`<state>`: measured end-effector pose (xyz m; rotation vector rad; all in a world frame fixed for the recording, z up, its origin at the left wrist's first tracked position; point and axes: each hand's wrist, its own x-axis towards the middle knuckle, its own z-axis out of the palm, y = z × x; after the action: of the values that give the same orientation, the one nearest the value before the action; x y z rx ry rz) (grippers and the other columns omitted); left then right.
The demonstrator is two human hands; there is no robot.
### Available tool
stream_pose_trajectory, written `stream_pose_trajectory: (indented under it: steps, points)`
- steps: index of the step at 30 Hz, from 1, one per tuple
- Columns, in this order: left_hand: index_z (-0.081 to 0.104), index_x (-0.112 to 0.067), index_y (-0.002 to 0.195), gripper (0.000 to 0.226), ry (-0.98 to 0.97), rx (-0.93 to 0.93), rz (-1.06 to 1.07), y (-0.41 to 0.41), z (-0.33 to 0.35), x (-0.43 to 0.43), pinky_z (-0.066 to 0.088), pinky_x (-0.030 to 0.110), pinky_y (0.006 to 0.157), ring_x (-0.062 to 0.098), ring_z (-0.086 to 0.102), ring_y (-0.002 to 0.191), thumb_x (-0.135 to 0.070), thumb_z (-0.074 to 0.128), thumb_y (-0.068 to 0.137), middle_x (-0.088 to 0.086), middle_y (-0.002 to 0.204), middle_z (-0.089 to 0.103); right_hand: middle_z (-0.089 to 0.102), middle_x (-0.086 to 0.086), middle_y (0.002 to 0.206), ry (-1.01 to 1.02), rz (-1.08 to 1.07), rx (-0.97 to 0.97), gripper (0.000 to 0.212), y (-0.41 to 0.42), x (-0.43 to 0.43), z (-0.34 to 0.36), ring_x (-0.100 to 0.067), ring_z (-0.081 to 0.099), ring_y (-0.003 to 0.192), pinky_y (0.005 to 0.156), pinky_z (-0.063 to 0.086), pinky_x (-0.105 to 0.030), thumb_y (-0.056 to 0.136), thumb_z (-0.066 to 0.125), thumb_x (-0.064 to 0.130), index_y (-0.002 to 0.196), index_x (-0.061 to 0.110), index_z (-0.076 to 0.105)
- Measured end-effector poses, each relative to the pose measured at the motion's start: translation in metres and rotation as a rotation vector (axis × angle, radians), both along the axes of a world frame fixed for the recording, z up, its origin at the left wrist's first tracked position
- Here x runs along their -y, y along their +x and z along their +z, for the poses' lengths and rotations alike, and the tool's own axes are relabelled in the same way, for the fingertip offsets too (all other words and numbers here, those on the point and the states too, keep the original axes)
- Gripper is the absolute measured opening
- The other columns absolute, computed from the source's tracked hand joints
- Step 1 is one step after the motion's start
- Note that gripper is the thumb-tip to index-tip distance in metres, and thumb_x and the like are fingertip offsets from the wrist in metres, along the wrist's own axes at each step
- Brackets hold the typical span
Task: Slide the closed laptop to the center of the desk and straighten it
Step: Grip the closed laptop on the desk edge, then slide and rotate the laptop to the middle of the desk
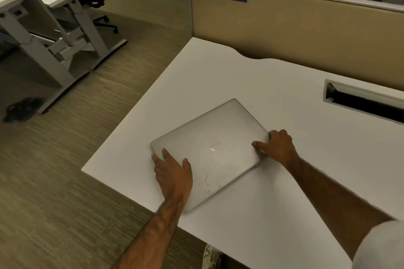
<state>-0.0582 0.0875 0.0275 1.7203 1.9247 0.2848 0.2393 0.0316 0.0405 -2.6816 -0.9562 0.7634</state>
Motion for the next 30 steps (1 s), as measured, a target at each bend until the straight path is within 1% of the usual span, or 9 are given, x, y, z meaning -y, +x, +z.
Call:
stream_pose_trajectory:
  steps: [3, 5, 7, 10, 14, 19, 23, 27, 30]
  points:
    - [0.009, -0.010, 0.158, 0.083, -0.041, -0.003, 0.063, -0.004, 0.000, -0.012, 0.030, 0.050, 0.115, 0.041, 0.029, 0.140, -0.040, 0.055, 0.096, 0.023, 0.159, 0.019, 0.063, -0.022, 0.122, -0.008, -0.031, -0.029, 0.074, 0.001, -0.003, 0.001, -0.043, 0.059, 0.118, 0.096, 0.054, -0.045, 0.074, 0.080, 0.058, 0.114, -0.002, 0.066]
    - [0.010, -0.010, 0.158, 0.087, -0.040, -0.002, 0.099, -0.005, 0.000, -0.021, 0.038, 0.051, 0.108, 0.041, 0.037, 0.132, -0.039, 0.060, 0.093, 0.026, 0.150, 0.031, 0.069, -0.021, 0.115, 0.019, -0.057, -0.051, 0.068, 0.001, -0.001, 0.000, -0.040, 0.065, 0.110, 0.090, 0.054, -0.042, 0.071, 0.084, 0.053, 0.107, -0.003, 0.068]
    - [0.010, -0.009, 0.158, 0.091, -0.047, 0.020, 0.156, -0.003, 0.001, -0.029, 0.043, 0.050, 0.100, 0.041, 0.042, 0.125, -0.037, 0.065, 0.091, 0.027, 0.142, 0.039, 0.073, -0.019, 0.107, 0.062, -0.095, -0.078, 0.063, 0.003, -0.001, 0.003, -0.037, 0.068, 0.103, 0.088, 0.055, -0.041, 0.068, 0.088, 0.048, 0.100, -0.004, 0.070]
    - [0.010, -0.004, 0.157, 0.096, -0.082, 0.040, 0.230, -0.001, 0.001, -0.037, 0.046, 0.050, 0.097, 0.043, 0.043, 0.124, -0.035, 0.069, 0.089, 0.029, 0.139, 0.039, 0.075, -0.019, 0.098, 0.108, -0.136, -0.118, 0.060, 0.005, 0.002, 0.004, -0.036, 0.071, 0.095, 0.083, 0.057, -0.042, 0.063, 0.092, 0.043, 0.094, -0.005, 0.071]
    - [0.015, 0.001, 0.155, 0.097, -0.116, 0.043, 0.250, 0.003, -0.001, -0.040, 0.046, 0.052, 0.097, 0.045, 0.041, 0.126, -0.038, 0.072, 0.088, 0.031, 0.141, 0.036, 0.075, -0.019, 0.095, 0.133, -0.181, -0.161, 0.057, 0.010, 0.011, 0.004, -0.036, 0.072, 0.094, 0.079, 0.056, -0.040, 0.062, 0.093, 0.040, 0.091, -0.004, 0.071]
    - [0.015, 0.002, 0.155, 0.099, -0.139, 0.081, 0.194, 0.027, -0.004, -0.027, 0.047, 0.054, 0.096, 0.045, 0.039, 0.128, -0.038, 0.073, 0.086, 0.030, 0.142, 0.034, 0.075, -0.021, 0.096, 0.138, -0.228, -0.162, 0.049, 0.034, 0.036, 0.010, -0.038, 0.071, 0.095, 0.080, 0.056, -0.041, 0.064, 0.093, 0.037, 0.082, -0.002, 0.068]
    - [0.016, 0.001, 0.155, 0.098, -0.133, 0.088, 0.133, 0.057, -0.003, -0.009, 0.047, 0.052, 0.096, 0.044, 0.039, 0.128, -0.040, 0.073, 0.086, 0.030, 0.141, 0.035, 0.075, -0.020, 0.100, 0.131, -0.292, -0.175, 0.055, 0.059, 0.066, 0.012, -0.037, 0.070, 0.100, 0.087, 0.056, -0.044, 0.065, 0.093, 0.037, 0.093, -0.004, 0.071]
    - [0.017, 0.002, 0.154, 0.097, -0.132, 0.079, 0.073, 0.091, -0.002, 0.011, 0.046, 0.051, 0.096, 0.044, 0.040, 0.127, -0.039, 0.072, 0.087, 0.029, 0.139, 0.036, 0.069, -0.013, 0.091, 0.150, -0.352, -0.184, 0.048, 0.086, 0.098, 0.014, -0.033, 0.068, 0.095, 0.077, 0.049, -0.037, 0.064, 0.094, 0.038, 0.084, 0.004, 0.065]
    - [0.020, 0.003, 0.153, 0.095, -0.136, 0.065, 0.047, 0.115, 0.003, 0.027, 0.048, 0.051, 0.094, 0.044, 0.042, 0.126, -0.039, 0.073, 0.086, 0.029, 0.137, 0.039, 0.067, -0.013, 0.086, 0.171, -0.387, -0.193, 0.047, 0.104, 0.121, 0.016, -0.031, 0.065, 0.087, 0.075, 0.048, -0.037, 0.063, 0.095, 0.035, 0.081, 0.004, 0.064]
